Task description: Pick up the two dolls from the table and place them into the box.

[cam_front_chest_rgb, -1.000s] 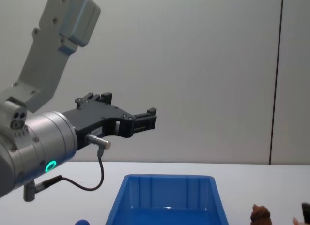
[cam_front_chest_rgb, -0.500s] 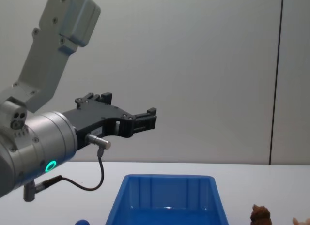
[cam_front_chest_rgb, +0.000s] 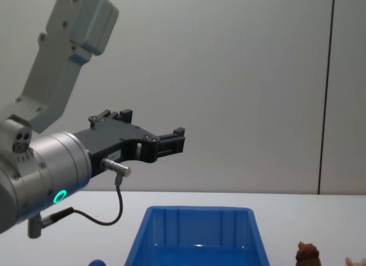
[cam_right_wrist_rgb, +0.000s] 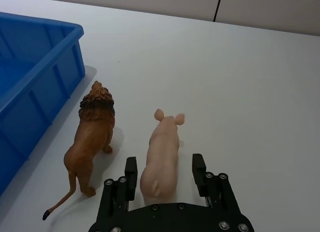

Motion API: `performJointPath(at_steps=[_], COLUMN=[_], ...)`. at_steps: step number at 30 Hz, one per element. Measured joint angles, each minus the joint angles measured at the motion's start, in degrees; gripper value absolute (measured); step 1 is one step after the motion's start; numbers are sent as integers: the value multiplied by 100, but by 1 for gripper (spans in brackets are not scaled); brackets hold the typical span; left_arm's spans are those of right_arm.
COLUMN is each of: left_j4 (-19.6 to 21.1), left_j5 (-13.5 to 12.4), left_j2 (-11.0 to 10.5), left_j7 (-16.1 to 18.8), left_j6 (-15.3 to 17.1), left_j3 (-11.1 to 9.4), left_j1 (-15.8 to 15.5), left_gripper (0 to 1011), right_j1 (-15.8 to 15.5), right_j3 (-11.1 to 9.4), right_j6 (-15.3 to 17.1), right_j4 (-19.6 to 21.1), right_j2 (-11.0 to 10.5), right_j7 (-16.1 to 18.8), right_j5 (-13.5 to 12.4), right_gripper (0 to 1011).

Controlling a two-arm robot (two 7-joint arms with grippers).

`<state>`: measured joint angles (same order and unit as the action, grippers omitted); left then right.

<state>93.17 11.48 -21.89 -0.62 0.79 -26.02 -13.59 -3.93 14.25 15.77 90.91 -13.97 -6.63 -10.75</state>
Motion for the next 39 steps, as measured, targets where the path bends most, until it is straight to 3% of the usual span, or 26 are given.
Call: performJointPath(at_steps=[9, 12, 26, 39], left_j4=[0, 0, 0, 0], left_j5=[0, 0, 0, 0], left_j2=[0, 0, 0, 0], left_j7=[0, 0, 0, 0], left_j6=[0, 0, 0, 0], left_j3=[0, 0, 0, 0], left_j1=[0, 0, 0, 0], left_gripper=[1001, 1001, 1001, 1001], right_j1=[36, 40, 15, 112], right_j3=[3, -7, -50, -61], right_j6=[11, 20, -174, -505], right_j4=[-106, -115, 148, 454], right_j2=[57, 70, 56, 39], right_j7=[-6, -42, -98, 522], right_j5=[54, 82, 299, 374], right_gripper=[425, 383, 383, 383])
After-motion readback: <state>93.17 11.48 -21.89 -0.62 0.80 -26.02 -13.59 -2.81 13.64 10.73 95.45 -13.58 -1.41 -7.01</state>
